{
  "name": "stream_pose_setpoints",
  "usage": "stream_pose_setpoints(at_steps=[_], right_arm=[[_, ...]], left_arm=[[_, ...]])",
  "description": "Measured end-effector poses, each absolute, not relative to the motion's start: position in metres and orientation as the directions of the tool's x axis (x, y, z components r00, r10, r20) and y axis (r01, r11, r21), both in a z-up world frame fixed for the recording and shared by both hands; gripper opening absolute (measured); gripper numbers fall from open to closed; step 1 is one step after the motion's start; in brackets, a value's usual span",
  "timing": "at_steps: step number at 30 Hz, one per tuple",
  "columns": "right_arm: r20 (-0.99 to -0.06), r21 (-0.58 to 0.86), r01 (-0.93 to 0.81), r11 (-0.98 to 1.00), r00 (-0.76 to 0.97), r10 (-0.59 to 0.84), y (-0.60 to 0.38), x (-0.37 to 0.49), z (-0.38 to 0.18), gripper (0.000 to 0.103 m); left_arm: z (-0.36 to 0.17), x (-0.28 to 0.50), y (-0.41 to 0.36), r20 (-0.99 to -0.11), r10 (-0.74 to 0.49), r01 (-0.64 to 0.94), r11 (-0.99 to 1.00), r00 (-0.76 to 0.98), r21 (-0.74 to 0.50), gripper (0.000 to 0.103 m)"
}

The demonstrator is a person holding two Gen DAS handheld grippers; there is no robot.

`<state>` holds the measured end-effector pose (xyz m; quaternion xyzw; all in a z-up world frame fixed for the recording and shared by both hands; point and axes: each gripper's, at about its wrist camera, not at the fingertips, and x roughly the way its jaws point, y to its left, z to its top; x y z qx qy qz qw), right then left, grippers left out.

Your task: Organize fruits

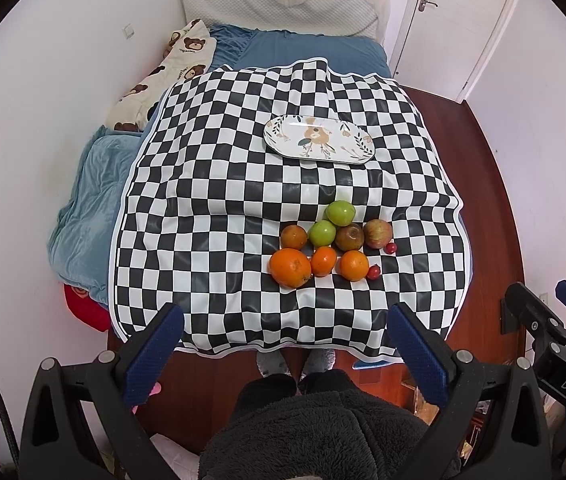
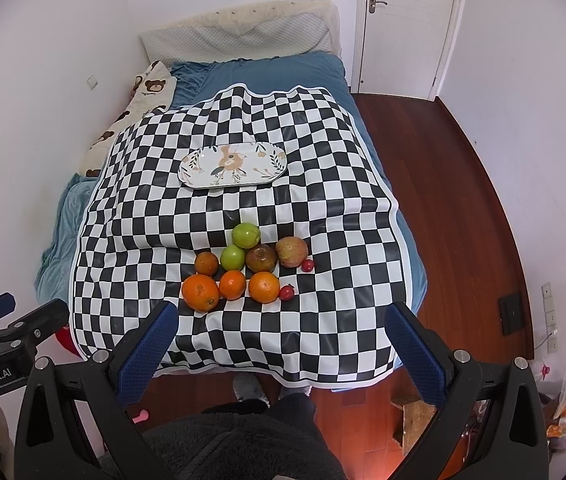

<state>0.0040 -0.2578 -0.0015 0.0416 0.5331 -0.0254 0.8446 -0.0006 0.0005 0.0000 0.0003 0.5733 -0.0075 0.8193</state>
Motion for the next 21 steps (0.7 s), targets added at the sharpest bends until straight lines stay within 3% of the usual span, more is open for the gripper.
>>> stream_pose_setpoints(at_steps=[21], right_arm=[[-0.902, 0.047, 0.087, 0.995, 0.431, 0.004, -0.2604, 0.0042, -0.0033, 0.103]], left_arm=[[0.0000, -0.0007, 0.0005, -0.939, -0.016, 0.014, 1.000, 0.343, -0.012, 0.103]])
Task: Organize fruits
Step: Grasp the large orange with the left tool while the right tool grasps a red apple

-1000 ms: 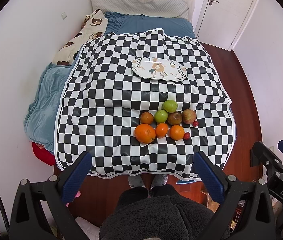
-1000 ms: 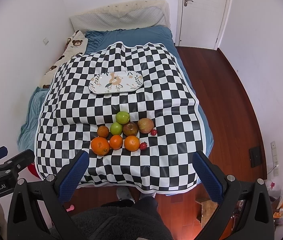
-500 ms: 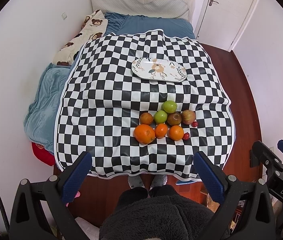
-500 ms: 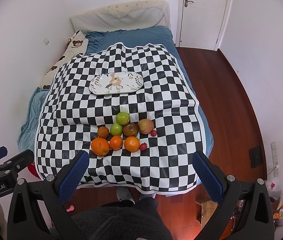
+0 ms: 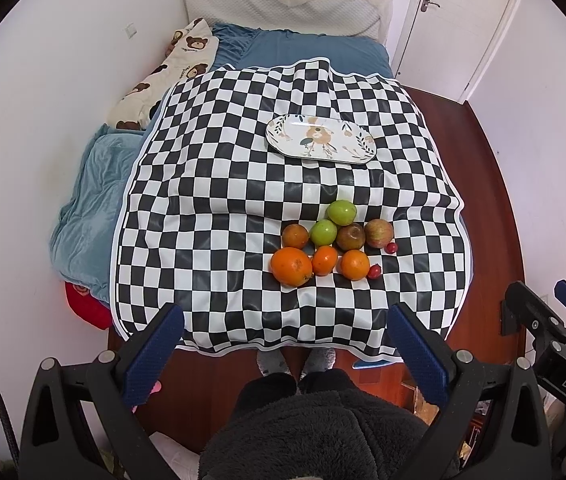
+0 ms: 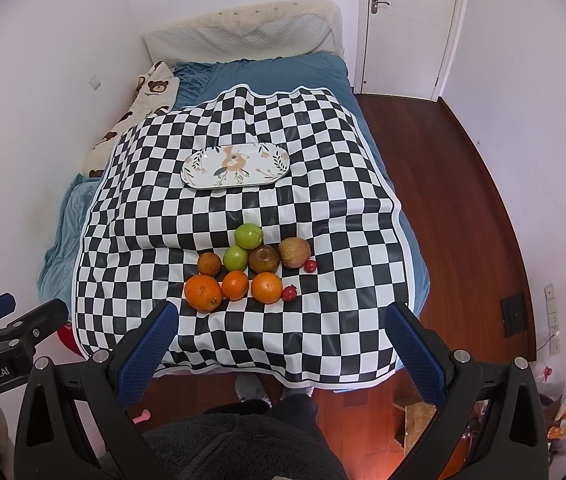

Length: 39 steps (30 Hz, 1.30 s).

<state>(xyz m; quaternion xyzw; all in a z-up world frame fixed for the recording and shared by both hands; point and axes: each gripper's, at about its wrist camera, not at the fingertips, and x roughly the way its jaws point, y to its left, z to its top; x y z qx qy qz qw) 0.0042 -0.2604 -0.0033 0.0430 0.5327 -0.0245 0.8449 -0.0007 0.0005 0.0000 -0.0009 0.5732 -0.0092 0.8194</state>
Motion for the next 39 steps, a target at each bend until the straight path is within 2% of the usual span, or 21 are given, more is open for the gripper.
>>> stream_pose_setpoints(at_steps=[5, 8, 12, 15, 22, 25, 29, 33, 39], right_arm=[[-0.905, 0.068, 0.089, 0.994, 0.424, 0.024, -0.262, 0.008, -0.008, 0.103], [-0.905, 0.102, 0.100, 0.990, 0.422, 0.051, -0.261, 0.015, -0.026, 0.103], [-0.918, 0.191, 0.117, 0.975, 0.374, 0.135, -0.264, 0.043, -0.072, 0.103], [-0.927, 0.241, 0.137, 0.961, 0.326, 0.186, -0.270, 0.065, -0.115, 0.103], [-0.946, 0.305, 0.222, 0.926, 0.185, 0.267, -0.274, 0.115, -0.227, 0.103], [-0.955, 0.288, 0.232, 0.929, 0.137, 0.262, -0.274, 0.131, -0.267, 0.103], [-0.957, 0.291, 0.252, 0.923, 0.066, 0.284, -0.276, 0.145, -0.319, 0.098], [-0.951, 0.306, 0.280, 0.910, 0.040, 0.307, -0.275, 0.157, -0.351, 0.093], [-0.951, 0.304, 0.307, 0.902, 0.041, 0.306, -0.274, 0.166, -0.363, 0.092]], left_arm=[[-0.002, 0.001, 0.002, -0.936, -0.016, 0.003, 1.000, 0.352, -0.016, 0.103], [0.001, 0.019, 0.003, -0.929, 0.025, -0.021, 1.000, 0.370, 0.018, 0.103], [-0.035, 0.041, 0.011, -0.913, 0.121, -0.070, 0.992, 0.388, 0.102, 0.103], [-0.080, 0.069, 0.024, -0.938, 0.136, -0.092, 0.989, 0.318, 0.112, 0.103], [-0.189, 0.118, 0.034, -0.996, 0.024, -0.124, 0.992, 0.086, 0.014, 0.103], [-0.231, 0.133, 0.032, -0.998, -0.063, -0.155, 0.986, -0.001, -0.062, 0.103], [-0.284, 0.148, 0.029, -0.981, -0.159, -0.212, 0.968, -0.107, -0.134, 0.103], [-0.321, 0.158, 0.034, -0.955, -0.242, -0.300, 0.936, -0.170, -0.184, 0.103], [-0.362, 0.165, 0.027, -0.923, -0.307, -0.353, 0.911, -0.230, -0.215, 0.103]])
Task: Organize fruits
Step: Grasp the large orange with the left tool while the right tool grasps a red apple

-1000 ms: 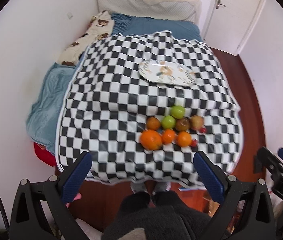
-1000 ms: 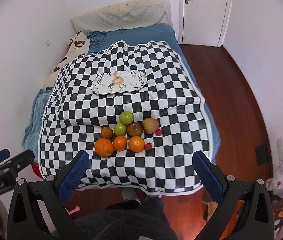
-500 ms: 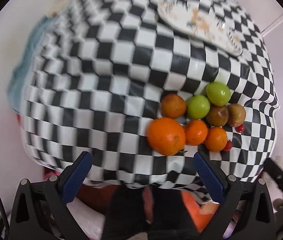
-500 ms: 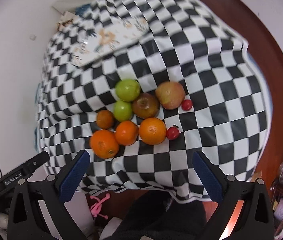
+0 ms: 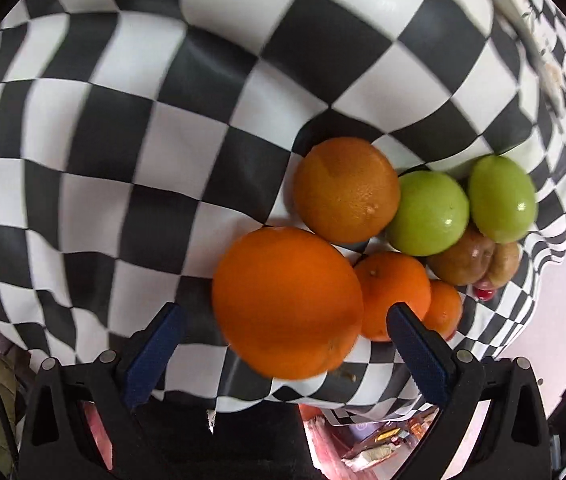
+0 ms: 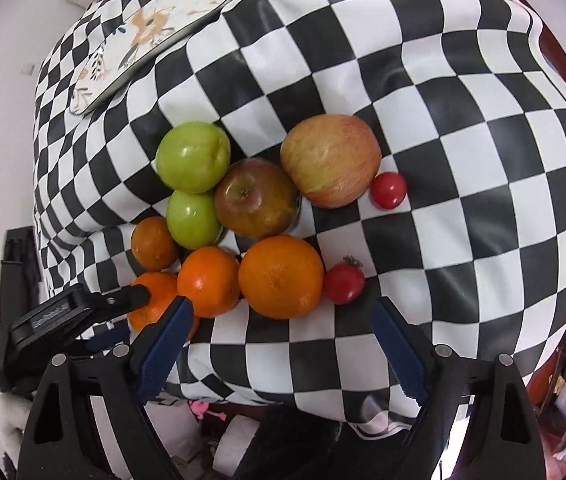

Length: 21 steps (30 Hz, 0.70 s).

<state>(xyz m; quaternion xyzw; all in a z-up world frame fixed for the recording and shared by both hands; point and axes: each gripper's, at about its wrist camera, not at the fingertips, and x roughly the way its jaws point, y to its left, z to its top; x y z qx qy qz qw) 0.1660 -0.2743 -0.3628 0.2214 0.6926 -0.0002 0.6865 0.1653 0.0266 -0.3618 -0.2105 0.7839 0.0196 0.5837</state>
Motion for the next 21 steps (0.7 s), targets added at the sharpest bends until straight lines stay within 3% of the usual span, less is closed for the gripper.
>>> stream_pose_setpoints(at_steps=[4, 5, 6, 10, 15, 21], right_arm=[[-0.957, 0.286, 0.340, 0.896, 0.048, 0.287, -0.287, 0.176, -0.363, 0.092], [-0.958, 0.282, 0.349, 0.894, 0.049, 0.283, -0.293, 0.178, -0.363, 0.092], [-0.958, 0.280, 0.356, 0.891, 0.052, 0.280, -0.297, 0.180, -0.364, 0.092], [-0.960, 0.276, 0.394, 0.877, 0.065, 0.273, -0.319, 0.191, -0.372, 0.092], [-0.952, 0.296, 0.439, 0.848, 0.064, 0.299, -0.336, 0.214, -0.391, 0.092], [-0.947, 0.293, 0.468, 0.834, 0.024, 0.320, -0.340, 0.241, -0.421, 0.090]], left_arm=[[-0.377, 0.164, 0.022, -0.918, -0.330, -0.373, 0.898, -0.221, -0.233, 0.099], [-0.377, 0.165, 0.022, -0.919, -0.341, -0.381, 0.891, -0.200, -0.248, 0.082], [-0.377, 0.165, 0.023, -0.926, -0.325, -0.382, 0.894, -0.192, -0.235, 0.079], [-0.374, 0.167, 0.026, -0.933, -0.323, -0.378, 0.893, -0.160, -0.244, 0.079], [-0.354, 0.163, 0.036, -0.973, -0.200, -0.309, 0.938, -0.116, -0.156, 0.079], [-0.380, 0.179, 0.039, -0.968, -0.204, -0.286, 0.946, -0.150, -0.155, 0.080]])
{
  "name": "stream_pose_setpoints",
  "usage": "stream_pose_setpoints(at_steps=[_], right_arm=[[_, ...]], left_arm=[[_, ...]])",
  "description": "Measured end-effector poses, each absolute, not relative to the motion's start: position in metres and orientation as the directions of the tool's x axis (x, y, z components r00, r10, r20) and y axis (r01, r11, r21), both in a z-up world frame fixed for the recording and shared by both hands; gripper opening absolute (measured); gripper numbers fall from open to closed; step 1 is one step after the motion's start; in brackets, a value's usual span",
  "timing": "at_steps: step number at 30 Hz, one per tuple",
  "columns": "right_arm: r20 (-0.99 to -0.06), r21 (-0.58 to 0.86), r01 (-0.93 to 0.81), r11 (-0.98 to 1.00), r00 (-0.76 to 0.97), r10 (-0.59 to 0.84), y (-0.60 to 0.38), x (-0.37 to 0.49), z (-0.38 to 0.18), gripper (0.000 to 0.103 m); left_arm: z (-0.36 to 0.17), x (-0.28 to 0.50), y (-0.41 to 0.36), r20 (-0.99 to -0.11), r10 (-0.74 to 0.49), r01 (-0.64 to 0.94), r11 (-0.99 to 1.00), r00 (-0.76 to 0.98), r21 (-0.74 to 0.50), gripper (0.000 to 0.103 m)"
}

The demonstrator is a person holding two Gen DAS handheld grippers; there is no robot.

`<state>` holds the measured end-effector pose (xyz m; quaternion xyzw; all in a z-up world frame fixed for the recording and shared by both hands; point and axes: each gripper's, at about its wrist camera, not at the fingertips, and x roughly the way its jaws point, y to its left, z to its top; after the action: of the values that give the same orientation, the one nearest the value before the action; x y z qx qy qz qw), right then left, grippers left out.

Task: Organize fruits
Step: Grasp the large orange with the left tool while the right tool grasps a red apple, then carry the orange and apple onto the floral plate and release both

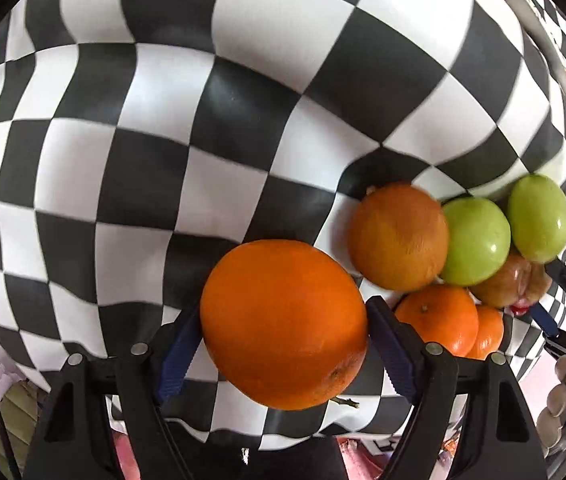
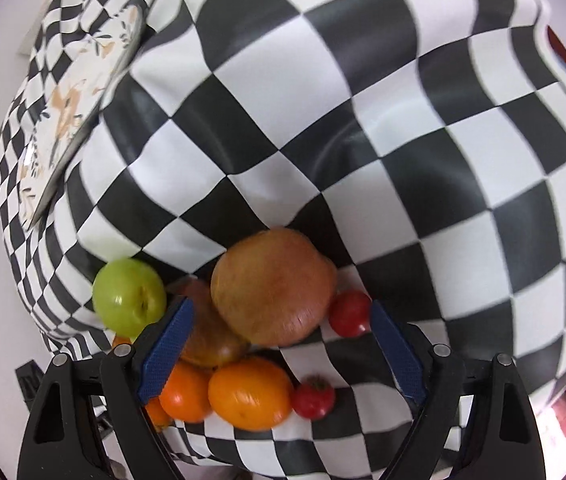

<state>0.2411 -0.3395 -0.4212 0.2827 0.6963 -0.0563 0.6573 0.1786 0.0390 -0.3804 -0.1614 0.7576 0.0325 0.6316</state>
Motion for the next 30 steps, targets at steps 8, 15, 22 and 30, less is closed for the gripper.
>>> stream_pose_setpoints(at_steps=[8, 15, 22, 30], right_arm=[[-0.919, 0.339, 0.514, 0.788, 0.000, 0.395, -0.352, 0.259, -0.447, 0.090], [-0.908, 0.367, 0.525, 0.768, 0.024, 0.418, -0.373, 0.261, -0.433, 0.069], [-0.905, 0.328, 0.539, 0.775, -0.054, 0.421, -0.371, 0.271, -0.461, 0.076], [-0.931, 0.311, 0.547, 0.777, 0.009, 0.366, -0.369, 0.260, -0.448, 0.074]], left_arm=[[-0.397, 0.182, 0.021, -0.968, -0.194, -0.243, 0.958, -0.161, -0.152, 0.078], [-0.380, 0.190, 0.008, -0.982, -0.154, -0.198, 0.972, -0.107, -0.131, 0.077], [-0.395, 0.211, 0.009, -0.982, -0.140, -0.171, 0.978, -0.125, -0.118, 0.077], [-0.387, 0.200, 0.001, -0.985, -0.145, -0.146, 0.981, -0.089, -0.131, 0.077]])
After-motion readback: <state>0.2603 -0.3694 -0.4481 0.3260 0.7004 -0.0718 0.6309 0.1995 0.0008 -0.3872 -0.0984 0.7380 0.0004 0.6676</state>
